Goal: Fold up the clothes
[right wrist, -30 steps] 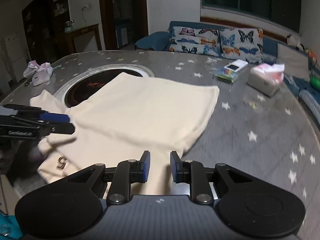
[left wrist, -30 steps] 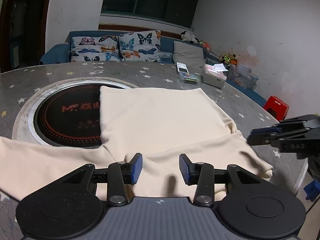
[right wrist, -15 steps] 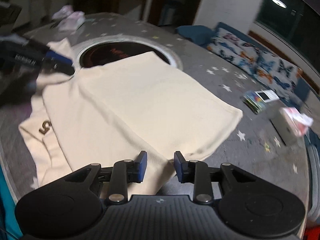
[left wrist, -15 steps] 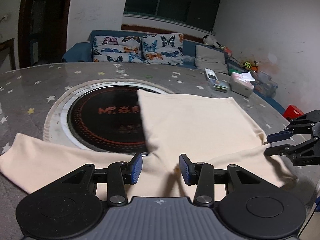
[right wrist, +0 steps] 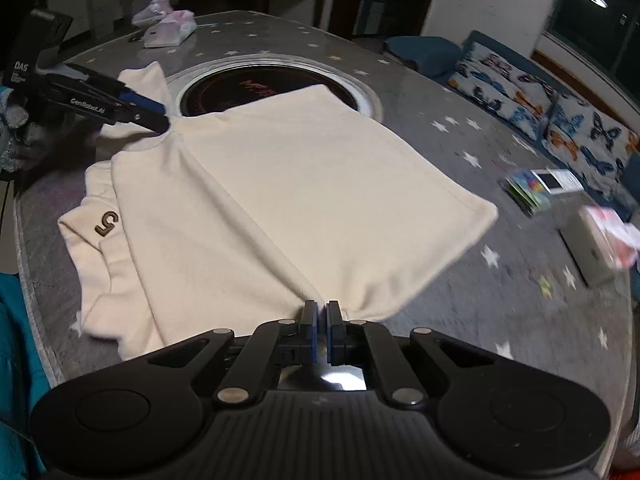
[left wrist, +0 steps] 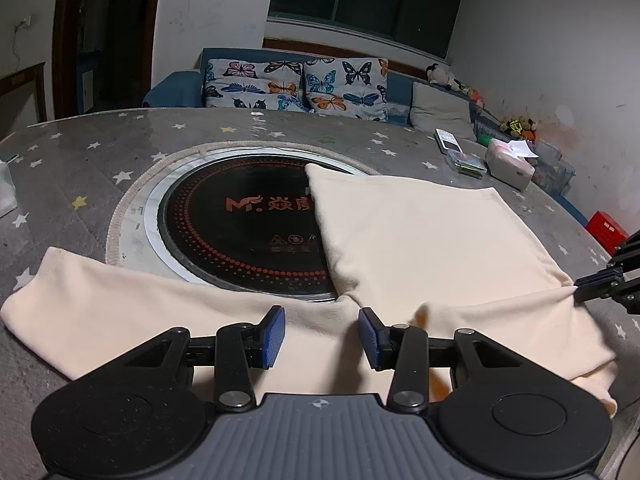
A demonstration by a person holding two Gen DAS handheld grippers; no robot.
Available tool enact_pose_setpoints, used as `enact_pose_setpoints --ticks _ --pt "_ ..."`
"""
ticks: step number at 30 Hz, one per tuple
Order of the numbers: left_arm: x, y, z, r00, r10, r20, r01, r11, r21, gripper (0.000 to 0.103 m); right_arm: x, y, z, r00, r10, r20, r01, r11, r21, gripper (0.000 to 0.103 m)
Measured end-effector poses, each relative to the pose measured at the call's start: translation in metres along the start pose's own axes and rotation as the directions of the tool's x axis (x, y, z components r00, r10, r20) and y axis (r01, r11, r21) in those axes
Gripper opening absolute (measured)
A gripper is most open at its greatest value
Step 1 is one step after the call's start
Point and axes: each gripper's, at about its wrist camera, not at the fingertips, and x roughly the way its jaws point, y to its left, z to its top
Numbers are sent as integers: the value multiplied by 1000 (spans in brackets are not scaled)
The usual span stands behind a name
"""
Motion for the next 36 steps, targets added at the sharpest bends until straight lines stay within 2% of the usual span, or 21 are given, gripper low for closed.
enact_pose_setpoints --ticks 6,8,12,16,19,24,28,32,36 --pt "-3 -5 5 1000 24 3 -24 1000 2 44 -6 -3 -4 999 3 49 -6 998 58 10" --pt "-10 -10 9 1000 6 25 -6 1000 6 44 -12 -4 -3 998 -28 62 24 997 73 10" --pt "-19 -34 12 996 -74 51 72 997 42 44 -20 -4 -5 993 -75 93 60 986 155 10" --pt "-17 -64 5 982 -185 34 181 979 95 44 -18 9 -12 990 -62 130 34 977 211 10" --pt "-7 -80 -1 976 -217 -2 216 968 128 44 -13 20 -20 990 -48 135 14 970 243 10" --pt "5 -84 -11 981 -189 -36 192 970 150 42 -17 31 -38 991 -76 107 47 967 251 11" --pt "3 -78 -11 983 -182 -27 184 973 138 42 -23 31 -33 988 -110 112 80 967 242 11" --pt "-1 -78 -12 985 -169 -16 170 976 138 43 -17 23 -20 978 -127 165 79 959 270 11" --pt "-6 -71 -14 990 -143 -11 143 981 127 44 6 15 -18 981 -143 129 98 947 305 11"
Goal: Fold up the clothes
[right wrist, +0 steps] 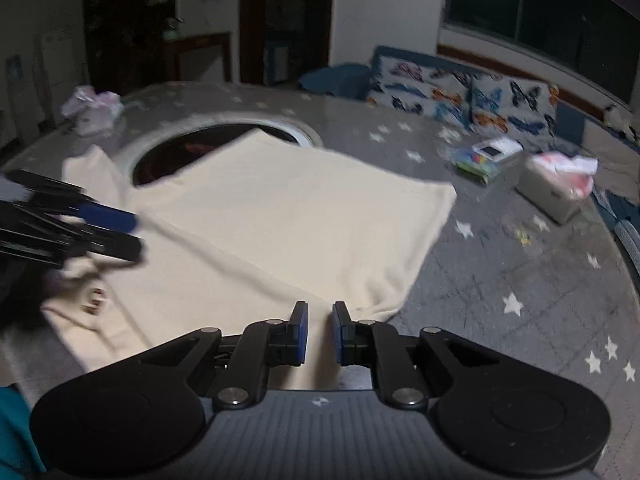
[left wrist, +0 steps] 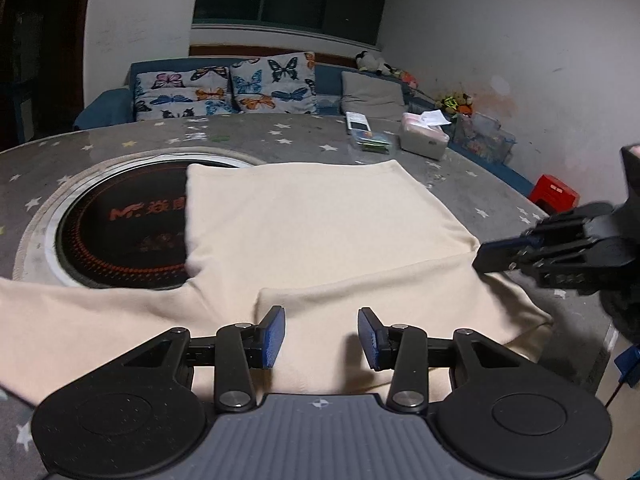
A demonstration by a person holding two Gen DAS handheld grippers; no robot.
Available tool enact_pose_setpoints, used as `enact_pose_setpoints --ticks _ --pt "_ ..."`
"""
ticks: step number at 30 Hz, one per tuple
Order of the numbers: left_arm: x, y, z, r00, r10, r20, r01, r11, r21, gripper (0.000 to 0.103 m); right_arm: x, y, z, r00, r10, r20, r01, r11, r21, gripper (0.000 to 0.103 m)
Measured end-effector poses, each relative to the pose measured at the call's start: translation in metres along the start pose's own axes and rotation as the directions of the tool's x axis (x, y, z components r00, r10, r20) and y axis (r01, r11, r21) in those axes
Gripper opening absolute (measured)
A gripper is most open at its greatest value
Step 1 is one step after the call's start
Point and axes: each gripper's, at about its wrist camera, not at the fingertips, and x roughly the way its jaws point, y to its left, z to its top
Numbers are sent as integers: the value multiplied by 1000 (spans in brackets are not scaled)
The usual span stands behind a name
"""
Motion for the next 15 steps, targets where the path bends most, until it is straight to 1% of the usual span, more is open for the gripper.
enact_pose_setpoints --ticks 2,4,5,6,8,9,11,13,15 --pt "-6 5 0 1000 12 8 -12 1000 -17 44 0 1 -1 1000 -1 5 1 1000 7 12" --pt "-12 12 -1 999 24 22 -23 998 -52 44 -4 6 1 1000 -4 17 4 1000 5 19" --pt "-14 16 -1 999 33 27 -31 997 -68 44 -6 9 2 1000 -1 26 1 1000 6 26" --pt "-16 19 -2 999 44 32 -41 996 -79 44 -8 13 4 999 6 34 -6 1000 2 32" --pt "-20 25 -4 997 69 35 -65 992 -104 44 -10 23 6 999 29 45 -28 999 -16 33" --pt "-21 28 -6 996 77 33 -73 990 -118 44 -8 28 6 998 41 43 -40 999 -25 36" --pt "-26 34 -11 995 95 32 -90 987 -136 44 -4 39 6 997 64 33 -62 997 -42 40" --pt "-36 40 -15 992 121 43 -114 983 -141 44 -1 50 7 996 83 23 -82 995 -65 40" --pt "-45 46 -19 987 154 54 -144 978 -152 45 1 60 11 994 104 23 -101 991 -90 43"
